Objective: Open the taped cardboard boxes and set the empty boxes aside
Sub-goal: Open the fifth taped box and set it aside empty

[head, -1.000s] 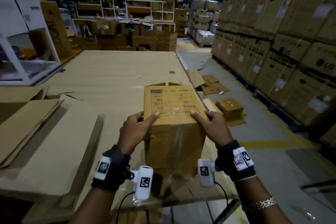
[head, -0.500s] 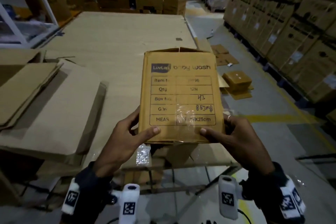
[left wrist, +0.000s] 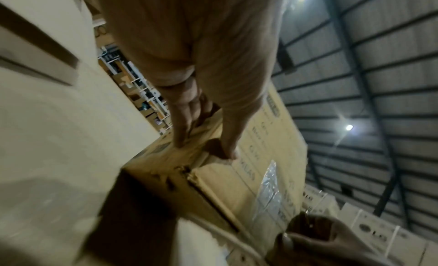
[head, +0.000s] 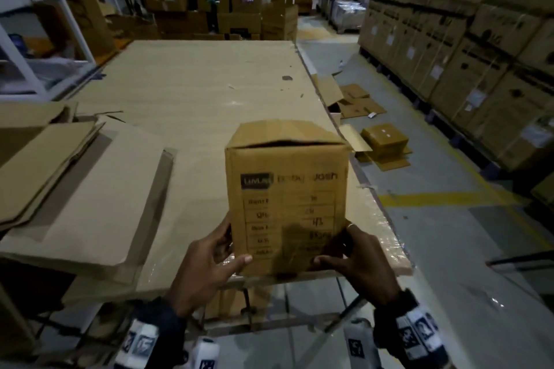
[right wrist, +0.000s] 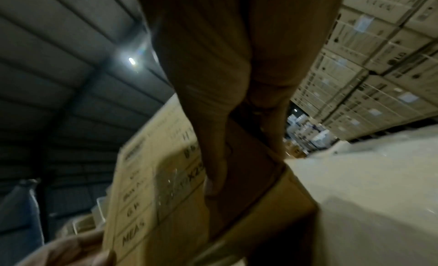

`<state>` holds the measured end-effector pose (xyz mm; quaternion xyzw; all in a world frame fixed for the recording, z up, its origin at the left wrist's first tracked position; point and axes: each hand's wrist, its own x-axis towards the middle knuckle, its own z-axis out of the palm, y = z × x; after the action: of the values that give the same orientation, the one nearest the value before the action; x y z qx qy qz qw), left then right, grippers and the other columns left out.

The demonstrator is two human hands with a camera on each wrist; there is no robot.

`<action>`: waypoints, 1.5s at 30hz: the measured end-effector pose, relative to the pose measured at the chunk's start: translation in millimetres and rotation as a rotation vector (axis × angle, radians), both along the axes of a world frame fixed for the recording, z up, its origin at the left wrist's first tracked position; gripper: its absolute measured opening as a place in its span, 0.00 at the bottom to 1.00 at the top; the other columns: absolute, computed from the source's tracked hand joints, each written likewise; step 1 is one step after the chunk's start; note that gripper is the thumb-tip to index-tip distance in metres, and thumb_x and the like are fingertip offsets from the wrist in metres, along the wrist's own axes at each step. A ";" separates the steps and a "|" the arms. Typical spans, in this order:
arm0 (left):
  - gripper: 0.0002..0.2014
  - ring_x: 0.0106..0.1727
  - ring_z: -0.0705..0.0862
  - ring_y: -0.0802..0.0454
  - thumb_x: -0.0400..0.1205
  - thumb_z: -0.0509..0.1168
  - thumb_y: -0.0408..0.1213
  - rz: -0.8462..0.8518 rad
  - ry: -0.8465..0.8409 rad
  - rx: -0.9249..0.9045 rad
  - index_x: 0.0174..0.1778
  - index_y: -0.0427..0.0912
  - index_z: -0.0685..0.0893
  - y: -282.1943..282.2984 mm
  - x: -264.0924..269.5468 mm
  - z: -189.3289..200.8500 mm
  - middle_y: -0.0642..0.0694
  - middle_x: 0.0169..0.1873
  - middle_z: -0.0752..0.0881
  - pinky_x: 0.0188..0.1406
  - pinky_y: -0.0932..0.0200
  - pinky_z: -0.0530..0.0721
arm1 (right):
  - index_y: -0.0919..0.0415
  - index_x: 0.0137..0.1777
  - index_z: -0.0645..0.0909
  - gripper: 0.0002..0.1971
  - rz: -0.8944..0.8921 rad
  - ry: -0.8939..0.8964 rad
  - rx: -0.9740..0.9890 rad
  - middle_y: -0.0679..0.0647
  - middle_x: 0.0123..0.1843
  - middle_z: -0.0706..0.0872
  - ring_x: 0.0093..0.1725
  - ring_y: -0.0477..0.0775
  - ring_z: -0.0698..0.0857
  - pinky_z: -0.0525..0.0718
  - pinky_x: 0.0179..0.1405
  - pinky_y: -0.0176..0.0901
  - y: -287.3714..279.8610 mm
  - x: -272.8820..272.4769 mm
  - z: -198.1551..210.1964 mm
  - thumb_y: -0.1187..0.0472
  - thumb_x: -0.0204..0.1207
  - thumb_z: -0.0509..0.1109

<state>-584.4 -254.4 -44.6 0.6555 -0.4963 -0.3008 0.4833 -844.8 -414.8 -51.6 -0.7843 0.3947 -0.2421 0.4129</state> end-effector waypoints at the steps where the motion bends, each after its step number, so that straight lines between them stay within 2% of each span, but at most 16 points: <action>1: 0.40 0.67 0.87 0.59 0.78 0.77 0.28 0.019 0.016 -0.002 0.84 0.52 0.70 -3.8 1.7 -11.2 0.62 0.64 0.89 0.70 0.54 0.84 | 0.48 0.57 0.82 0.25 -0.026 0.013 -0.033 0.43 0.40 0.90 0.41 0.45 0.90 0.88 0.39 0.41 -5.4 4.2 -16.6 0.60 0.64 0.88; 3: 0.39 0.66 0.87 0.59 0.78 0.76 0.25 0.073 0.019 -0.007 0.81 0.61 0.73 -11.9 5.7 -32.3 0.62 0.63 0.89 0.70 0.50 0.85 | 0.47 0.57 0.82 0.22 -0.061 0.014 -0.021 0.42 0.40 0.90 0.41 0.47 0.89 0.88 0.38 0.40 -14.6 16.2 -43.0 0.63 0.67 0.85; 6: 0.39 0.64 0.88 0.62 0.79 0.76 0.27 0.133 -0.029 -0.002 0.71 0.78 0.76 -24.6 13.9 -55.5 0.66 0.60 0.89 0.68 0.49 0.87 | 0.45 0.55 0.83 0.19 -0.108 -0.003 0.030 0.44 0.46 0.93 0.48 0.49 0.91 0.92 0.47 0.55 -25.1 32.4 -71.0 0.65 0.70 0.83; 12: 0.37 0.71 0.81 0.67 0.82 0.73 0.29 0.097 -0.005 0.027 0.83 0.64 0.70 -41.9 29.8 -66.8 0.68 0.68 0.85 0.73 0.50 0.83 | 0.43 0.60 0.85 0.22 -0.114 -0.118 0.189 0.41 0.57 0.93 0.60 0.47 0.90 0.89 0.63 0.60 -42.5 43.8 -82.8 0.65 0.72 0.83; 17: 0.46 0.74 0.79 0.62 0.77 0.80 0.40 0.185 -0.033 -0.047 0.87 0.59 0.61 -38.8 37.1 -49.3 0.59 0.78 0.76 0.68 0.68 0.81 | 0.47 0.67 0.85 0.23 -0.193 -0.102 -0.026 0.38 0.55 0.92 0.56 0.38 0.89 0.91 0.58 0.51 -42.2 41.1 -40.5 0.49 0.72 0.82; 19: 0.45 0.76 0.78 0.62 0.76 0.80 0.39 0.235 -0.079 -0.167 0.87 0.56 0.63 -36.9 38.2 -32.2 0.58 0.80 0.75 0.70 0.67 0.80 | 0.48 0.66 0.85 0.22 -0.274 -0.073 -0.194 0.39 0.52 0.91 0.50 0.39 0.89 0.92 0.49 0.48 -36.6 42.5 -10.6 0.46 0.72 0.81; 22: 0.39 0.77 0.78 0.60 0.77 0.79 0.37 0.250 -0.234 -0.348 0.84 0.49 0.71 -39.7 39.0 4.3 0.54 0.78 0.78 0.72 0.61 0.80 | 0.53 0.65 0.84 0.21 -0.342 -0.058 -0.492 0.45 0.50 0.87 0.45 0.43 0.86 0.86 0.38 0.41 -26.6 47.2 29.4 0.49 0.74 0.81; 26: 0.24 0.75 0.80 0.59 0.79 0.78 0.34 0.166 -0.407 -0.465 0.71 0.44 0.84 -51.7 39.5 42.8 0.51 0.73 0.83 0.72 0.58 0.81 | 0.61 0.59 0.86 0.11 -0.279 -0.136 -0.756 0.50 0.50 0.89 0.46 0.42 0.85 0.76 0.47 0.22 -6.2 62.0 60.0 0.61 0.79 0.77; 28: 0.17 0.72 0.81 0.62 0.80 0.77 0.37 0.112 -0.434 -0.435 0.65 0.46 0.88 -59.6 43.2 48.1 0.54 0.70 0.86 0.72 0.56 0.82 | 0.59 0.56 0.88 0.07 -0.130 -0.146 -0.793 0.49 0.48 0.91 0.43 0.39 0.86 0.80 0.46 0.20 4.9 72.1 63.9 0.60 0.80 0.73; 30: 0.15 0.71 0.81 0.66 0.81 0.76 0.43 0.067 -0.446 -0.370 0.63 0.48 0.90 -66.4 48.1 45.8 0.57 0.67 0.87 0.71 0.54 0.83 | 0.55 0.57 0.88 0.10 -0.008 -0.119 -0.749 0.46 0.49 0.92 0.44 0.39 0.88 0.86 0.45 0.26 14.1 80.7 63.5 0.55 0.81 0.68; 32: 0.16 0.72 0.80 0.67 0.80 0.74 0.47 0.030 -0.442 -0.346 0.63 0.51 0.90 -70.5 52.1 41.0 0.59 0.67 0.87 0.72 0.53 0.83 | 0.53 0.57 0.88 0.10 0.002 -0.063 -0.774 0.46 0.49 0.93 0.45 0.41 0.89 0.87 0.44 0.31 16.8 85.9 59.4 0.56 0.80 0.69; 34: 0.16 0.72 0.80 0.67 0.80 0.74 0.46 0.019 -0.439 -0.366 0.64 0.51 0.90 -72.5 54.4 37.3 0.60 0.67 0.87 0.73 0.54 0.82 | 0.54 0.58 0.88 0.11 -0.014 0.005 -0.822 0.49 0.53 0.94 0.47 0.46 0.92 0.89 0.45 0.36 13.7 88.2 53.2 0.60 0.76 0.72; 36: 0.16 0.72 0.81 0.66 0.80 0.74 0.45 0.027 -0.429 -0.386 0.64 0.51 0.90 -73.5 55.9 33.6 0.60 0.66 0.87 0.73 0.54 0.82 | 0.54 0.63 0.87 0.15 0.003 0.064 -0.827 0.51 0.58 0.93 0.56 0.52 0.92 0.91 0.50 0.42 8.5 86.9 45.9 0.59 0.77 0.69; 40: 0.15 0.71 0.82 0.66 0.81 0.73 0.48 0.025 -0.468 -0.383 0.63 0.53 0.90 -77.6 61.7 31.2 0.62 0.65 0.88 0.71 0.51 0.84 | 0.55 0.74 0.79 0.22 0.032 0.135 -0.845 0.54 0.72 0.86 0.74 0.59 0.81 0.89 0.59 0.50 1.0 84.7 38.2 0.54 0.81 0.62; 43: 0.14 0.63 0.84 0.69 0.82 0.69 0.55 0.012 -0.596 -0.373 0.59 0.56 0.91 -83.2 66.4 43.2 0.64 0.59 0.90 0.63 0.51 0.86 | 0.57 0.78 0.73 0.26 0.028 0.117 -0.910 0.55 0.80 0.76 0.77 0.63 0.74 0.85 0.61 0.52 -7.0 82.6 40.1 0.52 0.81 0.61; 45: 0.15 0.54 0.86 0.67 0.82 0.67 0.58 -0.043 -0.690 -0.345 0.56 0.55 0.91 -90.7 68.2 59.0 0.63 0.52 0.91 0.54 0.52 0.88 | 0.59 0.79 0.72 0.27 0.008 0.111 -0.951 0.59 0.83 0.71 0.79 0.72 0.71 0.81 0.65 0.61 -13.9 79.4 45.0 0.52 0.81 0.61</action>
<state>-516.2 -345.2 14.4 0.6168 -0.6866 0.0150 0.3846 -765.5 -428.7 -6.5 -0.8994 0.2586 -0.3521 -0.0128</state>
